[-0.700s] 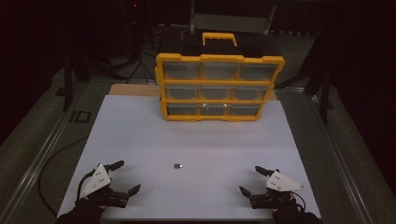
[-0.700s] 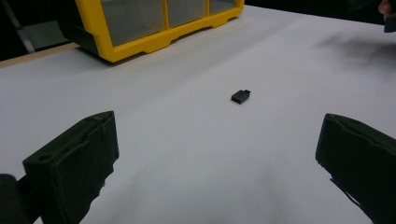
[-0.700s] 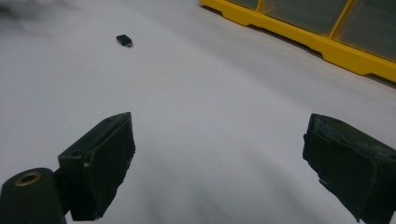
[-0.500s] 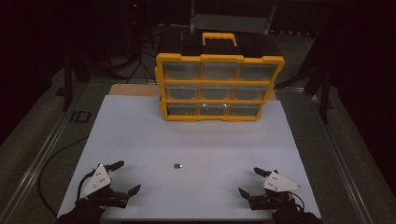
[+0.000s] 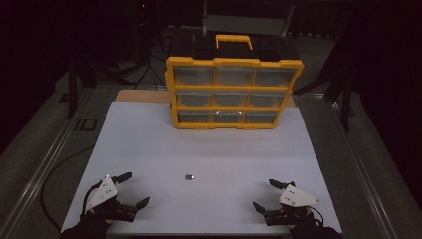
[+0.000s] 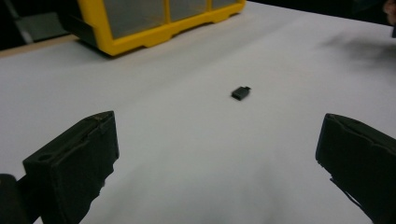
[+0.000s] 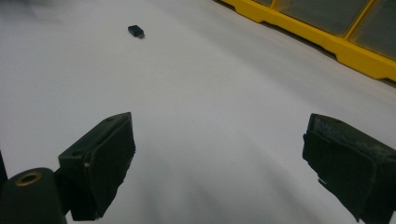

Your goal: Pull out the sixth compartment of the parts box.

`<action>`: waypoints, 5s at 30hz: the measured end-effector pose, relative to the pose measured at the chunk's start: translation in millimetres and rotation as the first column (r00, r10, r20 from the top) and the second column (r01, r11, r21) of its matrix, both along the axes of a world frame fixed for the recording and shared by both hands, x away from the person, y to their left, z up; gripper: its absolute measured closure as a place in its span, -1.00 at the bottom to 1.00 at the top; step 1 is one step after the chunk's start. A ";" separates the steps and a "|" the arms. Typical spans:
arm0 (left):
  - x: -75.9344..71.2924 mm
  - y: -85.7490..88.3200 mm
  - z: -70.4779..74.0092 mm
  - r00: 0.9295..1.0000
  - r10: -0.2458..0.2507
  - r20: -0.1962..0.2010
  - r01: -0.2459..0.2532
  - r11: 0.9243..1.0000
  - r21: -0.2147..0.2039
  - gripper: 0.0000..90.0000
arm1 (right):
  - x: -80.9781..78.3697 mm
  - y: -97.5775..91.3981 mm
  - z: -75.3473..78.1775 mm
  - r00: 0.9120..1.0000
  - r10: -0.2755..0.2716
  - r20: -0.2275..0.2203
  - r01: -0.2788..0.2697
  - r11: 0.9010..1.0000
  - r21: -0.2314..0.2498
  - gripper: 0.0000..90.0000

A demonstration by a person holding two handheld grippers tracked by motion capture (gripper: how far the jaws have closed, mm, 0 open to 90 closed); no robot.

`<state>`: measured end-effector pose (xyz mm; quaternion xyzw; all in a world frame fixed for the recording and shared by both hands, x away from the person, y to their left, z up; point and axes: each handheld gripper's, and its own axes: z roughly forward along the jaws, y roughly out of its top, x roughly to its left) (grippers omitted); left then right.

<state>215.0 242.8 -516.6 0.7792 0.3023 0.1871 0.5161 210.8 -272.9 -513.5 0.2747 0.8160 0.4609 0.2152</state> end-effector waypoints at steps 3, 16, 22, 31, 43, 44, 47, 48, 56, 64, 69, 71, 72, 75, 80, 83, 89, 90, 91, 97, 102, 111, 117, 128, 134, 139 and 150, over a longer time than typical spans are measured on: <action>-1.0 -1.4 0.4 1.000 0.000 -0.003 0.000 1.000 0.014 -1.00 | -0.1 0.9 1.8 1.000 0.000 0.004 0.000 1.000 0.009 -0.80; -1.5 -0.5 1.4 1.000 0.016 0.003 -0.016 1.000 0.017 -1.00 | -4.2 -0.2 14.7 1.000 0.029 0.007 -0.030 0.999 0.025 -0.79; -1.7 -1.7 1.7 1.000 0.015 0.007 -0.016 1.000 0.025 -1.00 | -7.5 -2.0 28.8 0.998 0.058 0.033 -0.059 0.997 0.053 -0.79; -1.6 -1.0 1.8 1.000 0.020 0.011 -0.020 1.000 0.023 -1.00 | -5.5 2.8 50.4 0.992 0.092 0.086 -0.094 0.995 0.020 -0.79; -1.3 -0.4 1.6 1.000 0.018 0.012 -0.018 1.000 0.021 -1.00 | 5.9 0.7 82.2 0.979 0.098 0.178 -0.096 0.995 -0.022 -0.79; -1.3 -0.4 1.7 1.000 0.018 0.012 -0.018 1.000 0.022 -1.00 | 7.0 0.5 84.4 0.977 0.100 0.186 -0.097 0.995 -0.027 -0.79; -1.3 -0.5 1.7 1.000 0.017 0.012 -0.017 1.000 0.020 -1.00 | 8.8 0.6 88.0 0.976 0.097 0.194 -0.093 0.995 -0.026 -0.79; -1.3 -0.5 1.6 1.000 0.017 0.012 -0.017 1.000 0.020 -1.00 | 10.5 0.2 90.6 0.975 0.101 0.199 -0.096 0.995 -0.030 -0.79; -1.1 -0.5 1.4 1.000 0.016 0.012 -0.016 1.000 0.020 -1.00 | 21.5 0.1 100.1 0.968 0.097 0.231 -0.087 0.995 -0.055 -0.79; -1.0 -1.0 1.0 1.000 0.014 0.008 -0.014 1.000 0.021 -1.00 | 32.9 1.6 110.8 0.957 0.098 0.274 -0.079 0.994 -0.080 -0.79; -0.9 -1.3 0.7 1.000 0.012 0.007 -0.012 1.000 0.022 -1.00 | 42.1 2.9 115.4 0.952 0.089 0.292 -0.061 0.993 -0.103 -0.79; -0.9 -1.3 0.6 1.000 0.012 0.006 -0.012 1.000 0.021 -1.00 | 45.5 3.5 116.8 0.949 0.087 0.303 -0.055 0.992 -0.113 -0.79; -0.8 -1.3 0.6 1.000 0.012 0.006 -0.012 1.000 0.022 -1.00 | 47.2 3.8 117.4 0.947 0.089 0.309 -0.055 0.992 -0.117 -0.79; -0.8 -1.5 0.6 1.000 0.011 0.006 -0.011 1.000 0.022 -1.00 | 52.1 4.0 118.7 0.945 0.086 0.315 -0.049 0.991 -0.123 -0.79; -0.9 -1.8 0.4 1.000 0.010 0.007 -0.011 1.000 0.023 -1.00 | 60.9 2.9 123.1 0.936 0.079 0.342 -0.033 0.990 -0.139 -0.79; -0.9 -1.9 0.2 1.000 0.010 0.007 -0.010 1.000 0.023 -1.00 | 66.3 3.1 126.4 0.931 0.075 0.358 -0.022 0.988 -0.150 -0.79; -0.7 -2.1 0.1 1.000 0.007 0.008 -0.008 1.000 0.027 -1.00 | 79.4 4.1 131.6 0.921 0.074 0.383 -0.006 0.985 -0.175 -0.79; -0.6 -2.0 0.2 1.000 0.007 0.009 -0.008 1.000 0.030 -1.00 | 81.0 4.3 132.2 0.918 0.077 0.388 -0.006 0.984 -0.180 -0.79; -0.7 -2.0 0.2 1.000 0.006 0.008 -0.007 1.000 0.031 -1.00 | 83.1 4.8 133.0 0.918 0.077 0.388 -0.006 0.984 -0.181 -0.79; -0.3 -2.0 -0.1 1.000 0.005 0.008 -0.006 0.999 0.031 -1.00 | 96.6 6.7 135.2 0.913 0.080 0.400 0.006 0.978 -0.210 -0.79; -0.4 -2.1 -0.2 1.000 0.004 0.008 -0.005 0.999 0.032 -1.00 | 106.2 8.9 134.4 0.904 0.089 0.418 0.019 0.969 -0.246 -0.79; -0.4 -2.5 -0.5 1.000 0.002 0.006 -0.002 0.999 0.032 -1.00 | 122.1 11.9 136.0 0.893 0.087 0.441 0.035 0.964 -0.262 -0.79; -0.5 -2.4 -0.5 1.000 0.002 0.006 -0.003 1.000 0.031 -1.00 | 133.8 14.5 136.9 0.883 0.092 0.459 0.063 0.948 -0.311 -0.79; -0.4 -2.4 -0.6 1.000 0.000 0.005 0.000 1.000 0.030 -1.00 | 150.5 15.6 134.3 0.878 0.096 0.470 0.092 0.928 -0.362 -0.79; -0.4 -2.4 -0.6 1.000 -0.001 0.006 0.001 0.999 0.033 -1.00 | 159.3 19.2 132.7 0.869 0.116 0.480 0.110 0.902 -0.417 -0.79; -0.6 -2.2 -0.5 1.000 -0.001 0.006 0.001 1.000 0.029 -1.00 | 166.1 20.2 132.6 0.866 0.106 0.489 0.128 0.897 -0.422 -0.74; -0.4 -2.1 -0.7 1.000 -0.003 0.004 0.002 1.000 0.025 -1.00 | 180.8 28.6 126.5 0.851 0.166 0.498 0.139 0.844 -0.518 -0.71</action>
